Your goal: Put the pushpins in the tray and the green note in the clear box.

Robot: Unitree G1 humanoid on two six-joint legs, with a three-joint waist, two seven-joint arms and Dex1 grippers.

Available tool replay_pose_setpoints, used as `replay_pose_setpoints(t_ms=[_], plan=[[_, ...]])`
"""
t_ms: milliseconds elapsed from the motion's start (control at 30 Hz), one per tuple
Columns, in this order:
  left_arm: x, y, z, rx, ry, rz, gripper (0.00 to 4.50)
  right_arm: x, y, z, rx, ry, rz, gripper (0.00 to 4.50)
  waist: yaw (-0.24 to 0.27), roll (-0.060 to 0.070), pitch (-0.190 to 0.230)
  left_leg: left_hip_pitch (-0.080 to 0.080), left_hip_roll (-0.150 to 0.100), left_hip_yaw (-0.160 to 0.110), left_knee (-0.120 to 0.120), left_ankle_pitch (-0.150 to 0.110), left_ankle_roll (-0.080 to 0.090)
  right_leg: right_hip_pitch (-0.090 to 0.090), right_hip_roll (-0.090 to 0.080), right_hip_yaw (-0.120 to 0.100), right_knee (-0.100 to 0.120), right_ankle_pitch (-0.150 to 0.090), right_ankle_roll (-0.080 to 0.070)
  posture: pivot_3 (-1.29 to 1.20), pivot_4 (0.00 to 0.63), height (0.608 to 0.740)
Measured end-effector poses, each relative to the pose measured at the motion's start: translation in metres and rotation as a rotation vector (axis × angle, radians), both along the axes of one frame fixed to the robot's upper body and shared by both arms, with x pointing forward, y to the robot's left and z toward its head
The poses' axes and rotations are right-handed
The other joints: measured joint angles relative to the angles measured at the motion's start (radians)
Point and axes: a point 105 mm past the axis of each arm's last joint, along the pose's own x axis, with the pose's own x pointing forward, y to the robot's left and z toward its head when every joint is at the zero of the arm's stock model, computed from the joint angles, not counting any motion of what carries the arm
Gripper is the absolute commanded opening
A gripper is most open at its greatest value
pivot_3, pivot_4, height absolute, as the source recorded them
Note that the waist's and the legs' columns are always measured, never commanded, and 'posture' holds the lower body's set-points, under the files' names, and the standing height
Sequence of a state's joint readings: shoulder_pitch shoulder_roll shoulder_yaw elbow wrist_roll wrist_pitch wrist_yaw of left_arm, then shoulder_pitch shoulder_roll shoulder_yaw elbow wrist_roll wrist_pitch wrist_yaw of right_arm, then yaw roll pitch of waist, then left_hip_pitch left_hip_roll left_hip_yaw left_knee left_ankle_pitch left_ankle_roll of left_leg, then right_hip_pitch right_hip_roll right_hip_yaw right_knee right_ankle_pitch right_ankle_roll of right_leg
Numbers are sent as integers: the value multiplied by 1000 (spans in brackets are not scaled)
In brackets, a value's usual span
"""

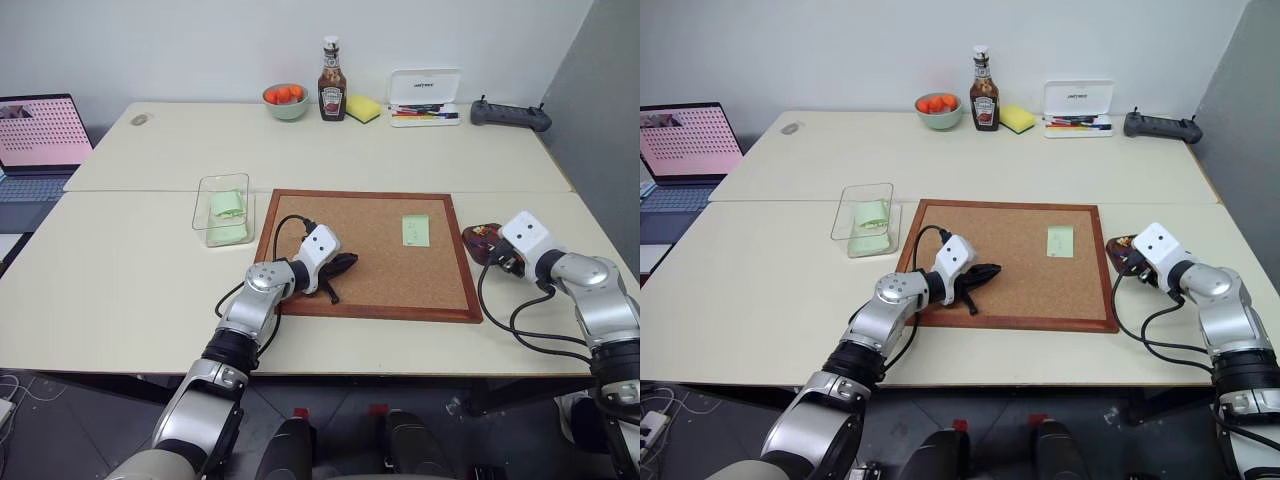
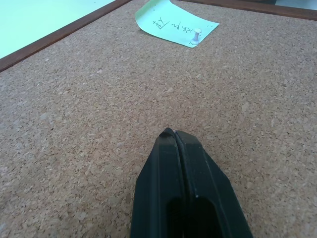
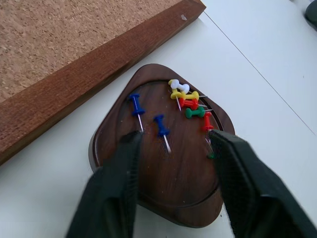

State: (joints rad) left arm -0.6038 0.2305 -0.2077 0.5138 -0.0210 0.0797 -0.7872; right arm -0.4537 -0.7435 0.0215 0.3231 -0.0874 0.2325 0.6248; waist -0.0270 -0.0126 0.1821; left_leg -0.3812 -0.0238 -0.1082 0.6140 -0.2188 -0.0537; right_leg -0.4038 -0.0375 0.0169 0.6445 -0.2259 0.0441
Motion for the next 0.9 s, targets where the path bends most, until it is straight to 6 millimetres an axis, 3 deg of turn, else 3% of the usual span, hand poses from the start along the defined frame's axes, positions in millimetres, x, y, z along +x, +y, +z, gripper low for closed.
replay_pose_setpoints(t_ms=[233,333,467,733,867,900], plan=[[0,0,0,0,0,0,0,2,1,5,49,-10,-18,4431,0,0,0,0,0,0,0,0,0,0,0,0,0,0,0,0,150,740],[0,0,0,1,0,1,0,3,10,16,141,-29,3,4475,-1,0,0,0,0,0,0,0,0,0,0,0,0,0,0,0,150,740],[0,0,0,0,0,2,0,3,41,31,262,-35,93,4475,-1,0,0,0,0,-1,0,0,0,0,0,0,0,0,0,0,150,740],[0,0,0,0,0,3,0,3,104,14,434,79,227,4475,-1,0,0,0,0,-1,0,0,0,0,0,0,0,0,0,0,150,740],[0,0,0,-1,0,1,0,10,117,12,448,95,240,4475,0,0,-1,0,0,-1,0,0,0,0,0,-1,0,0,0,0,150,740],[0,0,0,-1,-1,2,0,12,119,10,454,101,237,4293,0,0,-1,0,0,-1,0,0,0,0,0,-1,0,0,0,0,150,740]])
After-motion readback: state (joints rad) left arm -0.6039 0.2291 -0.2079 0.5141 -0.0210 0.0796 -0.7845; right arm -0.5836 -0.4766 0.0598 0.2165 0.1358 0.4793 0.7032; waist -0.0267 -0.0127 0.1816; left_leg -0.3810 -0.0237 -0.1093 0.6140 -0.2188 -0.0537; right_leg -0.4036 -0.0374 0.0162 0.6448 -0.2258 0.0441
